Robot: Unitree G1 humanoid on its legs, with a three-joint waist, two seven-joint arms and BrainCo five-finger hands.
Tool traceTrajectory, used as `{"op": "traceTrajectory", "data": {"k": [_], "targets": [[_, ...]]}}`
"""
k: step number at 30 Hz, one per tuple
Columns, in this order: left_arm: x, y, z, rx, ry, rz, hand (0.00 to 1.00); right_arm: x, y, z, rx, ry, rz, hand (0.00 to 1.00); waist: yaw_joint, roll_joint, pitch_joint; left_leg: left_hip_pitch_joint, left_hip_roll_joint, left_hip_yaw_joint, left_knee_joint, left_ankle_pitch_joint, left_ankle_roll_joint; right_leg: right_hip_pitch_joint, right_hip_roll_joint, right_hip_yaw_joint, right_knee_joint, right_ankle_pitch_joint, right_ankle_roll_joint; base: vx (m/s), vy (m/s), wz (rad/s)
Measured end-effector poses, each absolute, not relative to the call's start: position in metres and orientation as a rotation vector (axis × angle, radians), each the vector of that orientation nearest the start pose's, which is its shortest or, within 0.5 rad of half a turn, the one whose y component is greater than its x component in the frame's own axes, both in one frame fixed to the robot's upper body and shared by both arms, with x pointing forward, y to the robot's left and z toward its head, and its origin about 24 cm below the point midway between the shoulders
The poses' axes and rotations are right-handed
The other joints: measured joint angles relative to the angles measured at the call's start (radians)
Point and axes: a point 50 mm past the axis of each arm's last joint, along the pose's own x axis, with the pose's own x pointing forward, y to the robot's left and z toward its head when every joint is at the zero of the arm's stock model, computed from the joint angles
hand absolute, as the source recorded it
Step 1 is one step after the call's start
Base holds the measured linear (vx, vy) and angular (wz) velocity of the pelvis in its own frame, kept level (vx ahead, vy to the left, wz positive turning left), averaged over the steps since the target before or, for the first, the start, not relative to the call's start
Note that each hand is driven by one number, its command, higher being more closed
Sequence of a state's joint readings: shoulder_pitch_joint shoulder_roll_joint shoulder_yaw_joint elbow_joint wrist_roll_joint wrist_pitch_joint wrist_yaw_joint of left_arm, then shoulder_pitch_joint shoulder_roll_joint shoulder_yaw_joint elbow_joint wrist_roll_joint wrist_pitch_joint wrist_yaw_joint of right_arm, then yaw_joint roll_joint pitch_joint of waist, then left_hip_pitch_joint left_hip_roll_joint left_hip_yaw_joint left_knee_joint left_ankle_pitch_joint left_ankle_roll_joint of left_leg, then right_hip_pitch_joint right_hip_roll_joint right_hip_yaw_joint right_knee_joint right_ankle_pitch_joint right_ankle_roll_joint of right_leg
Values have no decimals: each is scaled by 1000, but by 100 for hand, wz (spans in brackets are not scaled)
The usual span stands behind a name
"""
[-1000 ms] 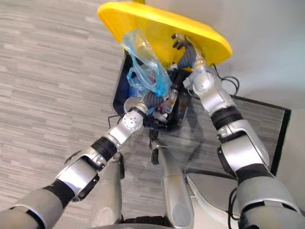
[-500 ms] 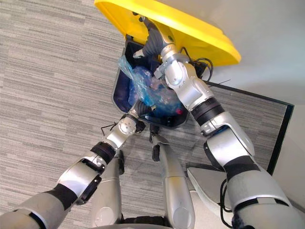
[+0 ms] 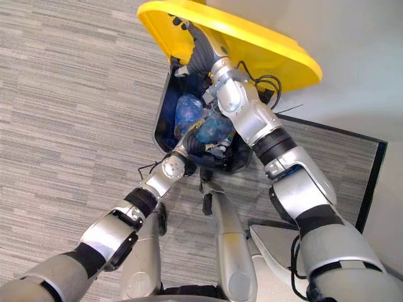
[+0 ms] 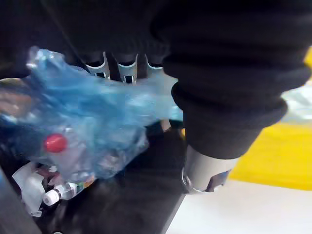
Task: Gather rubbish on tea table into small bin, then transfer packed bag to large trash can.
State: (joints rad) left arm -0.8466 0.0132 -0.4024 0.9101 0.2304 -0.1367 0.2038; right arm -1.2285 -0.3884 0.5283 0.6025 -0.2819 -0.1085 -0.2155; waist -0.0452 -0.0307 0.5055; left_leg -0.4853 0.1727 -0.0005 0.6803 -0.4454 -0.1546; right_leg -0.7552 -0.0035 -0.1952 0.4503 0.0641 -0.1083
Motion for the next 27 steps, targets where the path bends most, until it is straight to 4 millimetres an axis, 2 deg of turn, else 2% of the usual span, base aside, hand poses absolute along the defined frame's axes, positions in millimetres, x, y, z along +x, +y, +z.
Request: {"op": "traceTrajectory", "data": {"k": [6, 9, 11, 14, 15, 17, 19, 20, 22, 23, 25, 27], "targets": [[368, 31, 97, 608, -195, -311, 0, 385, -74, 267, -948, -732, 132, 0, 1, -8, -9, 46, -7, 0, -41, 13, 15, 37, -5, 0, -14, -3, 5, 19, 13, 5], [368, 33, 103, 616, -226, -311, 0, 389, -83, 254, -970, -684, 124, 0, -2, -13, -12, 62, -20, -19, -68, 24, 5, 50, -14, -8, -19, -7, 11, 50, 10, 14], [366, 39, 102, 614, -235, -314, 0, 394, -98, 232, -1008, -597, 121, 0, -2, -12, -13, 103, -21, -32, -94, 32, 8, 93, -15, -20, -30, -9, 13, 63, 20, 12], [359, 49, 104, 566, -278, -314, 0, 394, -118, 212, -1031, -518, 105, 0, -2, -10, -27, 122, -34, -45, -110, 40, 18, 113, -26, -24, -36, -12, 17, 37, 45, 15], [356, 58, 103, 548, -283, -312, 0, 395, -129, 201, -1036, -471, 90, 0, -2, -9, -29, 136, -40, -52, -118, 43, 20, 130, -33, -27, -39, -13, 20, 18, 40, 16], [352, 66, 97, 517, -268, -300, 0, 394, -140, 188, -1035, -417, 82, 0, 0, -4, -46, 140, -42, -58, -119, 43, 21, 137, -35, -31, -42, -15, 23, 13, 32, 12], [335, 88, 77, 414, -219, -263, 0, 386, -162, 151, -1030, -299, 76, 0, 5, 18, -107, 145, -50, -75, -132, 45, 23, 150, -39, -43, -49, -22, 31, 54, 35, 18], [330, 93, 72, 392, -204, -253, 0, 383, -167, 144, -1030, -272, 72, 0, 6, 24, -113, 154, -51, -79, -140, 51, 24, 161, -41, -46, -51, -23, 33, 84, 34, 26], [310, 118, 45, 308, -113, -199, 0, 372, -185, 114, -1017, -174, 64, 0, 7, 43, -143, 199, -55, -89, -182, 69, 22, 195, -52, -46, -55, -26, 37, 68, 23, 22], [305, 126, 37, 297, -83, -183, 0, 369, -188, 107, -1010, -150, 65, 0, 11, 49, -155, 204, -56, -89, -188, 70, 23, 198, -53, -45, -56, -26, 38, 41, 19, 10], [282, 152, 7, 220, 44, -112, 0, 355, -200, 80, -990, -58, 75, 0, 15, 62, -186, 229, -64, -91, -206, 72, 27, 227, -54, -43, -64, -36, 51, 38, 26, 4], [267, 166, -9, 180, 113, -73, 0, 347, -207, 65, -965, -6, 70, 0, 18, 64, -197, 255, -68, -91, -225, 75, 33, 245, -56, -41, -65, -42, 54, 5, 1, 2]]}}
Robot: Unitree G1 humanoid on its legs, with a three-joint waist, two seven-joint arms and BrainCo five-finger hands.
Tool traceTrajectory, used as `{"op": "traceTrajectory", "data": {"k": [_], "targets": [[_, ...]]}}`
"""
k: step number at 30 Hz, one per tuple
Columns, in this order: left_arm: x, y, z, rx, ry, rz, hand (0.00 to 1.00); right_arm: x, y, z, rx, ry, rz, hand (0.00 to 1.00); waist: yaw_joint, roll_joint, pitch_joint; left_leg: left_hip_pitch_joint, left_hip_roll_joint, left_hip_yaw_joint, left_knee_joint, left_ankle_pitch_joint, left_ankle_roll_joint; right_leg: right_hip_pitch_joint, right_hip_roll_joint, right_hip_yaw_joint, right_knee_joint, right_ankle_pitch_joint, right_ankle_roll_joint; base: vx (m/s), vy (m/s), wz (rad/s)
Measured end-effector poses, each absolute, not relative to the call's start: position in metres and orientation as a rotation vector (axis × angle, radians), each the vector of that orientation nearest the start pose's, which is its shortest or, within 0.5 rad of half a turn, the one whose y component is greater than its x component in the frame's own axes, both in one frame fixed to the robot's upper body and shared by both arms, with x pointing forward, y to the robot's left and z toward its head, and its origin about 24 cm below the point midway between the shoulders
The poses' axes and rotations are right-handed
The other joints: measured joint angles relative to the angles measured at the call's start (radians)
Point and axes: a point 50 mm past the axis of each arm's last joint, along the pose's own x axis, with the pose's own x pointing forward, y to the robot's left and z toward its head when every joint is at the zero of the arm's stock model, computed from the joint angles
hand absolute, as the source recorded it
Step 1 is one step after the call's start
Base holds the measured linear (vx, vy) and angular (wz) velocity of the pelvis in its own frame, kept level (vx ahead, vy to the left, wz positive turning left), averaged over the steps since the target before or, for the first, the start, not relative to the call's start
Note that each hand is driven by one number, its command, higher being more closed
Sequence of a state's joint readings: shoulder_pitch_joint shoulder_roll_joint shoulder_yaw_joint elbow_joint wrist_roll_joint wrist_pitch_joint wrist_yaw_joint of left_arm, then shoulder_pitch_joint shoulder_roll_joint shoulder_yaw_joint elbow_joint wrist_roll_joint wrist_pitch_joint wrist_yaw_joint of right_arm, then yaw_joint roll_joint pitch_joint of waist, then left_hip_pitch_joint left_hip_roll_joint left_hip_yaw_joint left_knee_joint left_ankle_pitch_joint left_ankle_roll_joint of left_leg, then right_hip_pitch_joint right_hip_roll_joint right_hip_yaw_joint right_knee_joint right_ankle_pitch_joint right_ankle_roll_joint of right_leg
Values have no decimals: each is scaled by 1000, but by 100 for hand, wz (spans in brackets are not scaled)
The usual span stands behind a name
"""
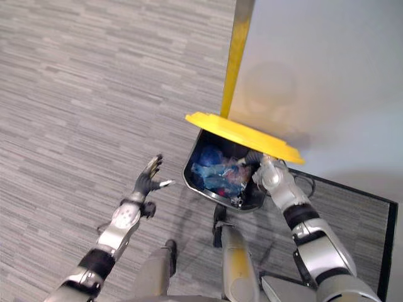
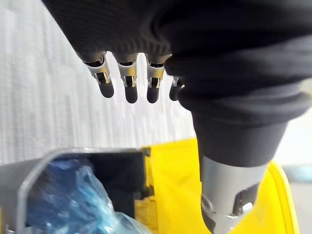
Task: Gather rubbish on tea table into small bin, then transfer packed bag to large trash can.
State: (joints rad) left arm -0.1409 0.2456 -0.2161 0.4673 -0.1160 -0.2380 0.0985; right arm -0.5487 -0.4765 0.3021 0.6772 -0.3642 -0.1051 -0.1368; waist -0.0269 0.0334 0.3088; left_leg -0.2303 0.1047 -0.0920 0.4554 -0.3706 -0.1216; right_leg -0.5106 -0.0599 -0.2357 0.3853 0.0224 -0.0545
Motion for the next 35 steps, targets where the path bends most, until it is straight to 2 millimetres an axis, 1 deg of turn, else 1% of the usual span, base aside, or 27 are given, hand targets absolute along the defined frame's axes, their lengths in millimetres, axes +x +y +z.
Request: {"op": "traceTrajectory", "data": {"k": [1, 2, 3, 4, 6, 7, 10, 13, 15, 16, 17, 18, 19, 20, 21, 22, 23, 24, 25, 26, 27, 28, 29, 31, 32, 34, 35], "targets": [[253, 178, -26, 166, 188, -44, 0, 338, -214, 52, -947, 45, 69, 0, 6, 5, -25, 3, -1, -1, -8, 1, 2, 3, -1, 1, -3, -3, 4, 0, 0, 0], [247, 183, -33, 166, 223, -33, 0, 335, -216, 48, -937, 61, 65, 0, 8, 5, -33, 9, -2, -1, -13, 3, 4, 6, -1, 1, -3, -3, 5, 0, 0, 0], [237, 195, -50, 166, 307, 8, 0, 331, -216, 40, -908, 85, 58, 0, 11, 5, -36, 32, -2, -2, -27, 5, 8, 23, -1, 1, -3, -7, 10, 0, 0, 0], [232, 199, -57, 168, 342, 26, 0, 329, -215, 37, -897, 93, 60, 0, 12, 6, -40, 40, -1, -3, -30, 5, 8, 29, -1, 1, -2, -10, 14, 10, -23, 4], [209, 216, -86, 184, 511, 90, 0, 321, -213, 24, -849, 136, 67, 0, 10, 5, -70, 56, -1, -12, -33, 6, 8, 45, -2, -5, 2, -15, 13, 5, -22, 8], [203, 219, -92, 195, 551, 100, 0, 319, -212, 21, -834, 144, 62, 0, 10, 5, -71, 68, -2, -14, -34, 6, 8, 56, -4, -7, 3, -17, 13, 6, -12, 7], [173, 229, -114, 193, 691, 153, 0, 304, -205, -1, -743, 206, 67, 0, 4, -11, -88, 128, -9, -16, -38, 6, 8, 102, -17, -3, 32, -44, 25, -15, -6, 5], [158, 233, -121, 203, 744, 161, 0, 292, -198, -17, -665, 253, 72, 0, 3, -33, -97, 159, -16, -8, -30, 5, 8, 121, -18, 9, 33, -51, 36, -16, 13, -9], [148, 232, -128, 200, 792, 165, 0, 279, -193, -32, -558, 313, 63, 0, 8, -52, -96, 192, -21, 20, -15, -3, 20, 146, -12, 34, 29, -31, 31, -61, 51, -41], [142, 232, -130, 197, 810, 168, 0, 272, -190, -40, -510, 343, 58, 0, 11, -66, -88, 210, -31, 42, -7, -9, 32, 157, -10, 58, 23, -14, 49, -85, 73, -52], [141, 231, -131, 194, 813, 167, 0, 268, -190, -44, -487, 359, 55, 0, 10, -71, -87, 209, -38, 45, 6, -13, 39, 158, -9, 69, 18, -1, 69, -161, 124, -61], [142, 229, -131, 189, 812, 165, 0, 259, -192, -53, -451, 397, 43, 0, 4, -81, -84, 197, -56, 57, 39, -20, 55, 158, -12, 94, -8, 34, 115, -242, 185, -61], [141, 228, -132, 184, 815, 163, 0, 255, -192, -56, -424, 413, 35, 0, 1, -83, -82, 188, -52, 67, 39, -8, 85, 164, -4, 113, -58, 75, 161, -360, 178, -91], [137, 227, -134, 176, 830, 167, 0, 242, -195, -67, -366, 462, 10, 0, 2, -68, -69, 166, -37, 137, 41, 9, 108, 124, -22, 112, 100, 24, 149, -350, 140, -74], [135, 226, -135, 174, 839, 167, 0, 239, -196, -70, -351, 478, 1, 0, 2, -73, -70, 166, -38, 144, 42, 11, 109, 111, -30, 106, 175, -3, 131, -386, 106, -77], [129, 220, -140, 159, 865, 161, 0, 210, -202, -90, -248, 573, -68, 0, -9, -75, -71, 173, -31, 168, 35, 25, 118, 108, -64, 97, 479, -118, 88, -262, 96, -41], [127, 220, -140, 158, 869, 162, 0, 205, -203, -93, -231, 589, -80, 0, -8, -77, -75, 175, -30, 174, 32, 28, 117, 112, -68, 101, 512, -126, 88, -226, 63, -60], [125, 220, -141, 156, 877, 166, 0, 189, -202, -102, -184, 635, -103, 0, -1, -84, -80, 162, -20, 195, 27, 40, 114, 138, -85, 113, 597, -149, 85, -109, -11, -47], [125, 221, -140, 158, 876, 167, 0, 182, -200, -106, -162, 654, -112, 0, 4, -89, -83, 152, -14, 206, 23, 49, 110, 152, -88, 126, 616, -154, 86, -149, -67, -65], [128, 222, -139, 154, 865, 176, 0, 168, -196, -114, -124, 693, -134, 0, 14, -104, -94, 134, -5, 226, 4, 70, 97, 194, -106, 144, 614, -164, 101, -152, -142, -53], [132, 221, -136, 143, 843, 185, 0, 156, -193, -119, -97, 726, -151, 0, 20, -119, -104, 112, 0, 236, -7, 87, 83, 256, -118, 160, 537, -191, 121, -160, -219, -51], [133, 222, -135, 132, 833, 200, 0, 150, -194, -122, -83, 741, -171, 0, 29, -134, -118, 98, 3, 238, -21, 107, 68, 298, -107, 146, 428, -252, 155, -112, -195, -44], [135, 216, -136, 107, 830, 205, 0, 147, -196, -123, -79, 751, -188, 0, 37, -127, -131, 96, 3, 256, -66, 142, 57, 315, -94, 137, 334, -276, 159, -74, -144, -46], [137, 198, -138, 53, 828, 191, 0, 138, -205, -130, -64, 801, -239, 0, 38, -100, -173, 107, 8, 285, -211, 235, 47, 356, -61, 129, 122, -276, 152, -47, -147, -42], [139, 195, -138, 45, 823, 187, 0, 137, -208, -132, -63, 818, -250, 0, 38, -93, -176, 111, 8, 286, -246, 254, 45, 372, -52, 130, 63, -272, 145, -61, -158, -24], [144, 195, -136, 46, 812, 193, 0, 129, -217, -138, -53, 868, -302, 0, 36, -77, -185, 128, 7, 286, -337, 318, 35, 416, -31, 127, -79, -249, 109, -73, -93, -5], [146, 197, -135, 52, 806, 198, 0, 127, -218, -139, -52, 877, -310, 0, 35, -76, -186, 137, 7, 286, -358, 329, 35, 426, -28, 126, -100, -244, 101, -47, -49, 2]]}}
